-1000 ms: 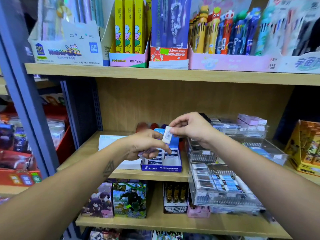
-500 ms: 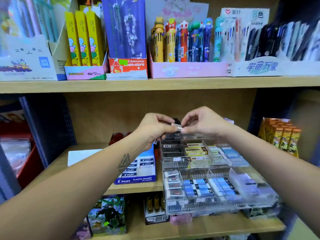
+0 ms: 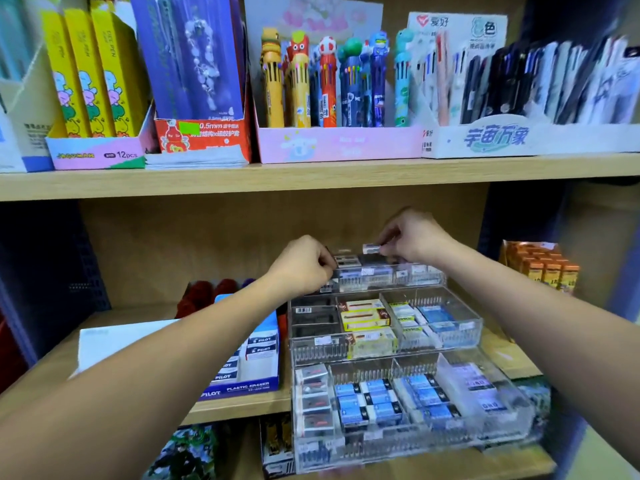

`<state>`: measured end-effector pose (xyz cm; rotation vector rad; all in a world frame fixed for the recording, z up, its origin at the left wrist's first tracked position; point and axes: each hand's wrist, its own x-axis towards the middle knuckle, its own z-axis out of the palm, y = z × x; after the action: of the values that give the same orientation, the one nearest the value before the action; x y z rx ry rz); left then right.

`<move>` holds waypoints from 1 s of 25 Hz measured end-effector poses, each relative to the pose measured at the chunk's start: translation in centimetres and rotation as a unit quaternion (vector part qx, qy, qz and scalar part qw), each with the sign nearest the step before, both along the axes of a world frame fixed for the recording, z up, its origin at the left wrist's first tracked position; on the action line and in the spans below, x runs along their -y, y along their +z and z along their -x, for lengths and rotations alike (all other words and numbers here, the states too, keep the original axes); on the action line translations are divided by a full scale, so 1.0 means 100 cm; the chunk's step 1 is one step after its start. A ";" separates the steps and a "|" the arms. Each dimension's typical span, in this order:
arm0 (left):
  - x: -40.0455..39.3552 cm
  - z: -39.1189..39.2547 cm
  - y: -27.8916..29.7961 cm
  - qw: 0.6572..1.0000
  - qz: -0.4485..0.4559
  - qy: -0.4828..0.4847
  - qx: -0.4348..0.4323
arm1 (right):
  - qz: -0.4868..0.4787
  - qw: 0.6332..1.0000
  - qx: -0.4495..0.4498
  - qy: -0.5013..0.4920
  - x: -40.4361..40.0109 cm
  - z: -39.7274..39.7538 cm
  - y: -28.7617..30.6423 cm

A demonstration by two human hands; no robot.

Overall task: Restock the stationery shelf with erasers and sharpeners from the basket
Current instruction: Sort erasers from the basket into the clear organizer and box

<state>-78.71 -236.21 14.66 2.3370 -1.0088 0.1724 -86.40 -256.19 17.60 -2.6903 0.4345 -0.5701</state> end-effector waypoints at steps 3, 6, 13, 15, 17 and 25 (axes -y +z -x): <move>0.001 -0.006 -0.003 1.000 0.005 -0.004 0.013 | 0.002 0.999 -0.040 0.012 -0.002 -0.013 -0.002; 0.000 -0.010 -0.004 1.000 0.013 -0.003 -0.011 | -0.009 1.000 -0.023 0.013 -0.007 -0.031 -0.011; 0.000 -0.011 -0.001 0.998 0.027 0.006 -0.061 | 0.004 1.000 0.006 -0.002 -0.010 -0.073 -0.039; -0.001 -0.007 0.003 0.993 0.053 0.006 -0.102 | 0.002 1.000 0.012 -0.022 -0.007 -0.076 -0.044; -0.006 -0.003 0.006 0.957 0.186 0.005 -0.221 | 0.008 0.999 0.015 -0.037 -0.010 -0.070 -0.042; -0.020 0.009 0.007 0.736 0.425 -0.083 -0.520 | -0.321 0.910 0.083 0.247 -0.080 0.026 -0.027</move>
<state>-79.57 -234.16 15.35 1.1276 -0.3714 -0.5847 -89.04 -248.21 14.90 -1.9811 -0.1072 -0.4049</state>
